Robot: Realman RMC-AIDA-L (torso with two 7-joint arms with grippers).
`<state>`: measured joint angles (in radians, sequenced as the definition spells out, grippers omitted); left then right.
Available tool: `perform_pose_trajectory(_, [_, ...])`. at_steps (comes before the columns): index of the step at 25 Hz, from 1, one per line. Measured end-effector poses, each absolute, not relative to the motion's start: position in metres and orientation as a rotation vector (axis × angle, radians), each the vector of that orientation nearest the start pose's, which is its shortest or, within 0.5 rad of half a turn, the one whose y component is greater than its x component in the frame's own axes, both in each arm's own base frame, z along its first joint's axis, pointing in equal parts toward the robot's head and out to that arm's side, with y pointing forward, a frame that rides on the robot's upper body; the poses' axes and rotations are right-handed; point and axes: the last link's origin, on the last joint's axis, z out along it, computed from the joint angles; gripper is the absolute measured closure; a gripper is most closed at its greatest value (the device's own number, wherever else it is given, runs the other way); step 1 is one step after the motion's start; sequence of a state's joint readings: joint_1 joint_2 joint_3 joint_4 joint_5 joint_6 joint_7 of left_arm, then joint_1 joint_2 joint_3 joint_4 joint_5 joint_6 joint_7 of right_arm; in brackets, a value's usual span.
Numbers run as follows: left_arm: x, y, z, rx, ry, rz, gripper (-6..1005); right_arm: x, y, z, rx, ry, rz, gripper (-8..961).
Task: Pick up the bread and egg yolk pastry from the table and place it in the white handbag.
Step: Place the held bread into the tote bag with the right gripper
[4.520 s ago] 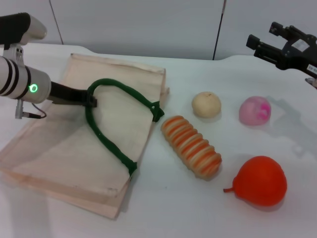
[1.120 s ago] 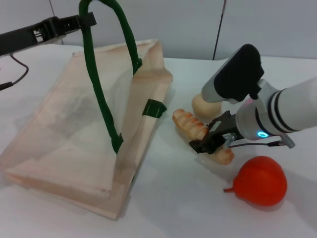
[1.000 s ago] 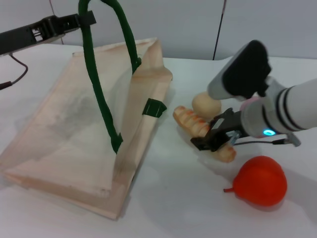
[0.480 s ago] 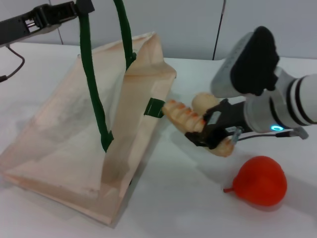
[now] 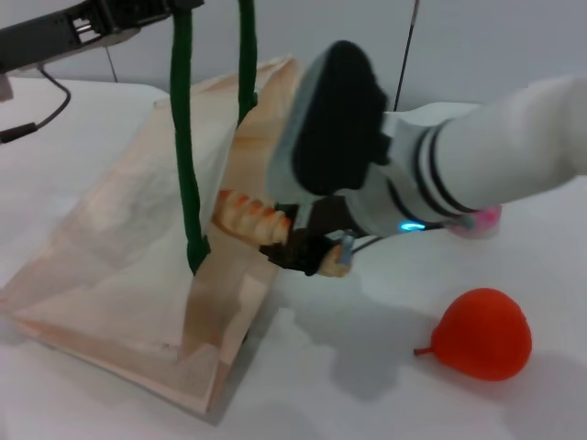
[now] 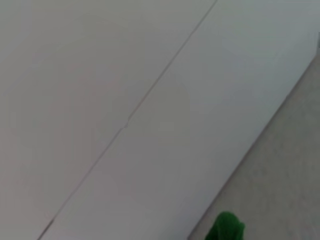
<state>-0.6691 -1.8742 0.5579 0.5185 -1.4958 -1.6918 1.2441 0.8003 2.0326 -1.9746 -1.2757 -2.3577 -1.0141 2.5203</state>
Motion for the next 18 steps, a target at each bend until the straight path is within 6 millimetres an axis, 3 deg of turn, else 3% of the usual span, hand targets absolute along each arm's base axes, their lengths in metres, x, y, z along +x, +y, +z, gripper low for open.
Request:
perform_pose_trajectory(6, [-0.202, 0.384, 0.106, -2.507, -1.041, -1.378, 871, 0.057, 0.359, -0.121, -2.773, -0.009, -0.318, 614])
perform_pose_trajectory(18, [-0.187, 0.382, 0.102, -2.586, -1.004, -1.418, 872, 0.034, 0.347, -0.153, -2.737, -0.314, -0.190, 641])
